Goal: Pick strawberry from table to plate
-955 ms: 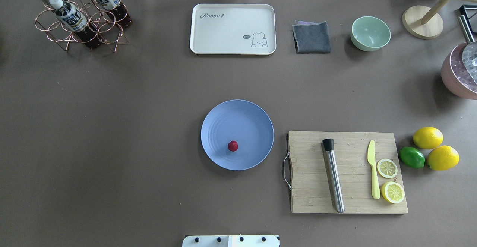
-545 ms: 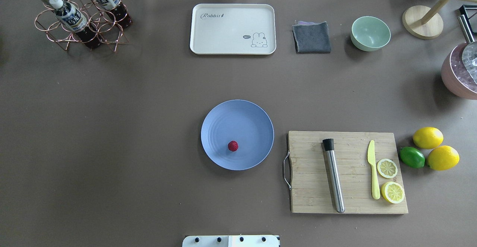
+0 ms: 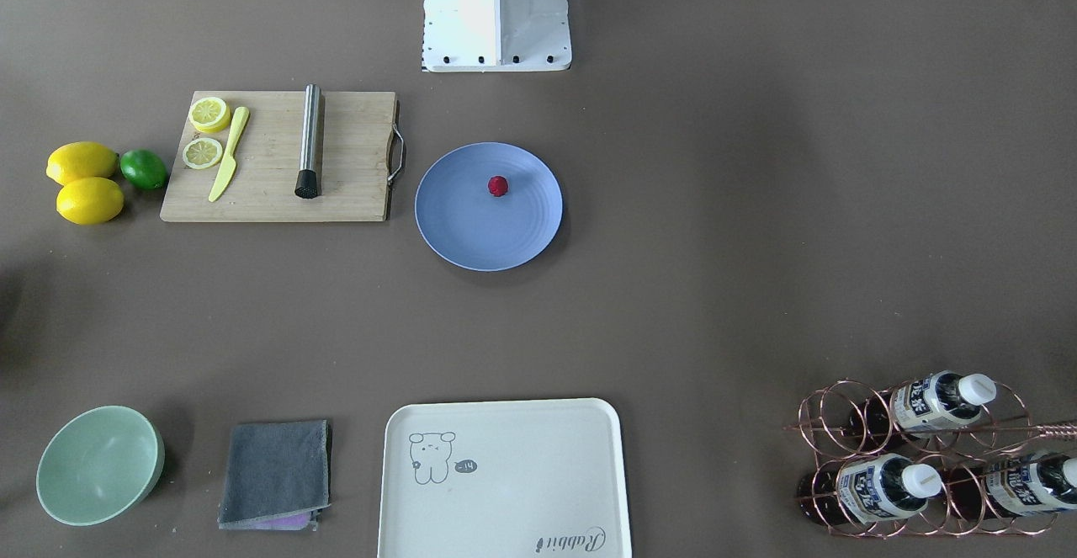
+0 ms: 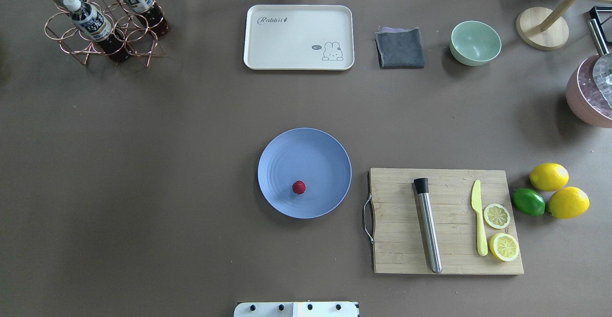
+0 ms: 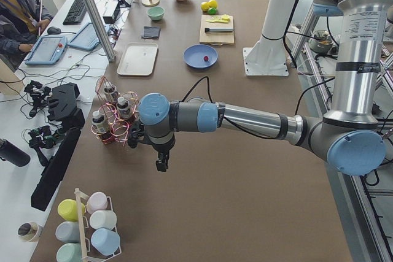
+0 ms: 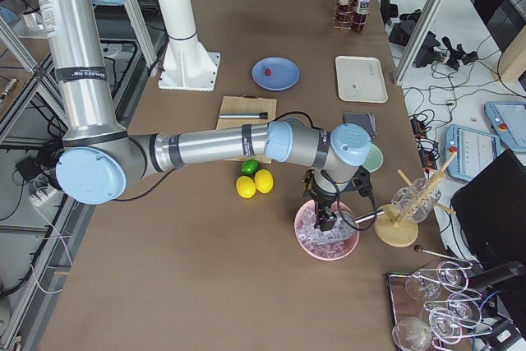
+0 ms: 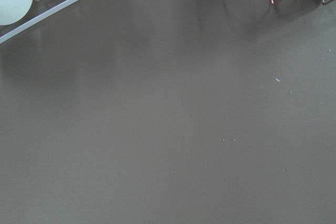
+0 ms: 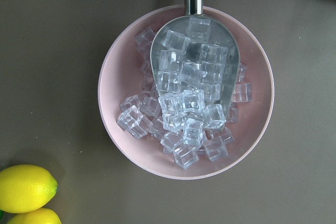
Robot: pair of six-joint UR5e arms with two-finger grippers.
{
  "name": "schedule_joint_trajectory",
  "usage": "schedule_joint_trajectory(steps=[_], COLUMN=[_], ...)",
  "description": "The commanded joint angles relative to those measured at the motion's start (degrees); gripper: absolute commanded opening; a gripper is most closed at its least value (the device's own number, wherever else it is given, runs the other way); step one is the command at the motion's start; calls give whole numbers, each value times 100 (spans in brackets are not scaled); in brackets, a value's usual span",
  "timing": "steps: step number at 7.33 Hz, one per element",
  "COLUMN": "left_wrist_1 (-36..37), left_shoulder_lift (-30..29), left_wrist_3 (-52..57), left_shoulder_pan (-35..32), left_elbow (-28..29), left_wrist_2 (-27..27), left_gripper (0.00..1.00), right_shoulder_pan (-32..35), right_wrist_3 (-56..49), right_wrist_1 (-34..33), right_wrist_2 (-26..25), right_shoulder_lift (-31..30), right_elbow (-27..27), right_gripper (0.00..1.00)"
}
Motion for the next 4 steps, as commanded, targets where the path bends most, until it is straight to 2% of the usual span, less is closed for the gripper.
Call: schedule_joint_trajectory(steps=[1, 4], left_wrist_1=[-3, -3], left_shoulder_lift=[4, -31], left_wrist_3=[0, 0], left_shoulder_pan=[0, 0], left_elbow=[-9, -18], left_wrist_2=[-4, -13], left_gripper=[97, 97], right_shoulder_pan=[-3, -12], right_wrist_3=[19, 28], right_wrist_1=[0, 0], right_wrist_2=[15, 16], right_shoulder_lift=[-2, -10], right_elbow=[9, 0], right_gripper=[100, 100])
